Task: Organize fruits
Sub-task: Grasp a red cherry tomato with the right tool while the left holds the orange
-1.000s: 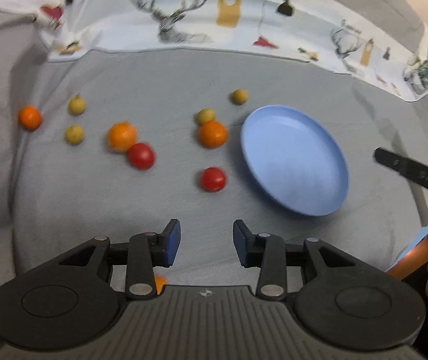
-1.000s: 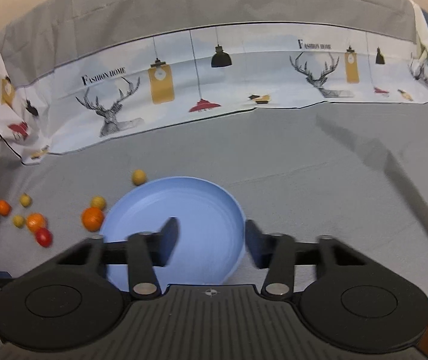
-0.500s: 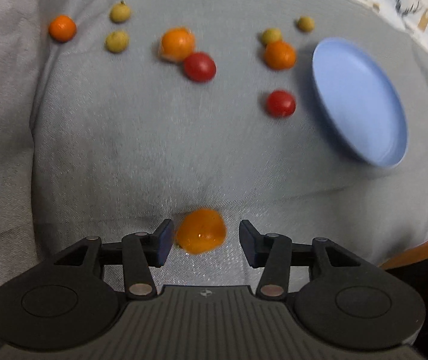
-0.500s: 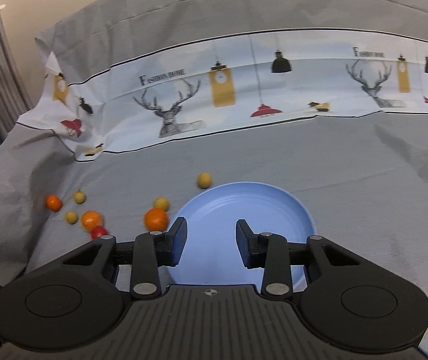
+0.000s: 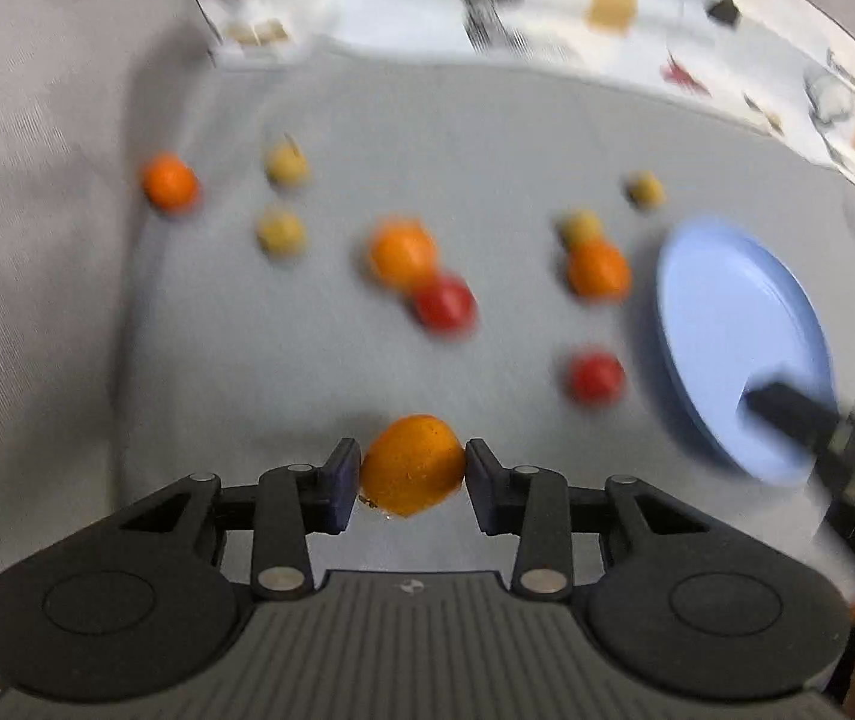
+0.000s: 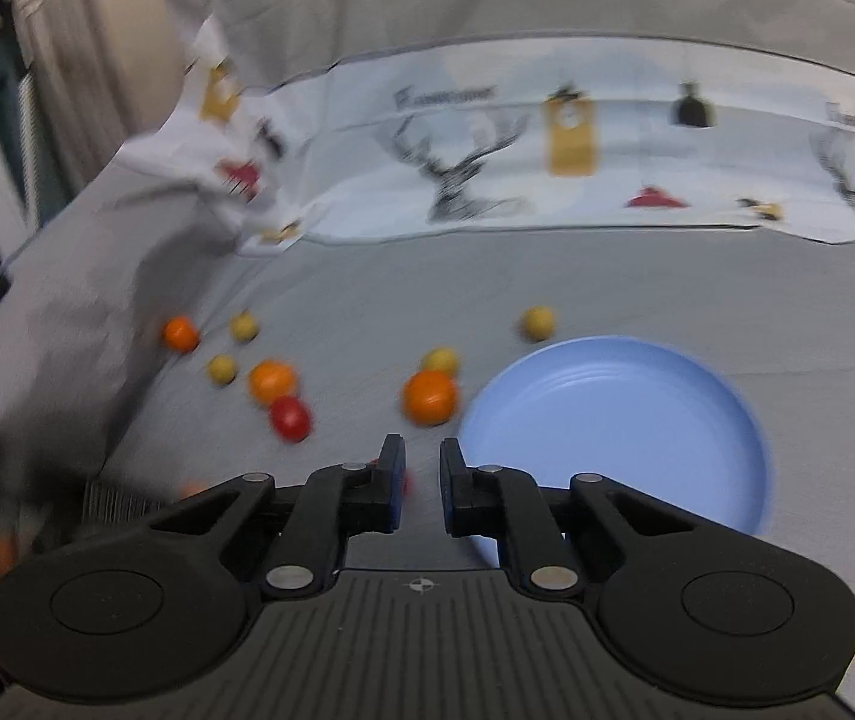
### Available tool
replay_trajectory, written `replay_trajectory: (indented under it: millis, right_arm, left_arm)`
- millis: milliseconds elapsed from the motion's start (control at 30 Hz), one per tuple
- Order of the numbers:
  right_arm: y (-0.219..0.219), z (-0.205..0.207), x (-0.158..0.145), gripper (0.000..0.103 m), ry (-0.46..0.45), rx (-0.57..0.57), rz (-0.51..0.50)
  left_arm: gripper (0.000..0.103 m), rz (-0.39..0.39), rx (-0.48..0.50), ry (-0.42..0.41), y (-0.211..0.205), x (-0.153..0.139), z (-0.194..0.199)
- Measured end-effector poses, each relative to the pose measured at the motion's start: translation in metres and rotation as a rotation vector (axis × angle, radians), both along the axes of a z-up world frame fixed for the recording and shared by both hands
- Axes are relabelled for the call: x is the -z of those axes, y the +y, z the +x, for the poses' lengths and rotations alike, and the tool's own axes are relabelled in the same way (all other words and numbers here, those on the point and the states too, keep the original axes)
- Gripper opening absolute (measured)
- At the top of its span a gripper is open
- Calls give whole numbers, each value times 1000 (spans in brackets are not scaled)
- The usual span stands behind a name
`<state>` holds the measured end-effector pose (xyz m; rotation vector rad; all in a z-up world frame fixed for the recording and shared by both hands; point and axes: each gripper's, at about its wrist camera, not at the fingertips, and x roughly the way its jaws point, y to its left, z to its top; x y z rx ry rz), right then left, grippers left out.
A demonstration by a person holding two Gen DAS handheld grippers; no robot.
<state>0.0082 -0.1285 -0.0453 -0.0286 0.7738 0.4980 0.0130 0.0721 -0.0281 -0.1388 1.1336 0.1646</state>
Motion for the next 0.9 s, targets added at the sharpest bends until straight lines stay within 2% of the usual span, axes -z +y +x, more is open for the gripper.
replay_trajectory:
  millis: [100,167,233,333,433,467,567,633,767,900]
  right_arm:
    - [28,4,14,18,-8,-45,-64]
    - [43,8,24,34,-26,-58,-105]
    - [52,13,40,43,-33,-55,-152]
    - [65,21,56,43,30,-50,-165]
    - [83,17,59,43,-58,-95,-267]
    - [85,19,61,43,-59,-86,-282]
    - [81,26,71,42,-11,-45,-298]
    - [82,26,72,41,-18,-40,-299]
    - [85,21,73,31,-43,-61,-305]
    - [83,21,73,31,-34,-60,-278]
  left_arm:
    - [42,42,23,-30,-5,-3,8]
    - [42,15,4,-43,-4,-5,9]
    - [42,-10,-37,-49,-1,-6,12]
    - [42,-18,-83,-56,0,-5,18]
    - [42,-10,-82,-69,-5,-7,18]
    - [42,-7,-78,-70,-6,-7,18]
    - [42,-6,-76,-67,-6,-6,18]
    - [42,-9,-75,-68,-6,-5,18]
    - [42,-22,-77,-65,-7,-4,19]
    - [42,-24,-77,-61,-8,-2,20]
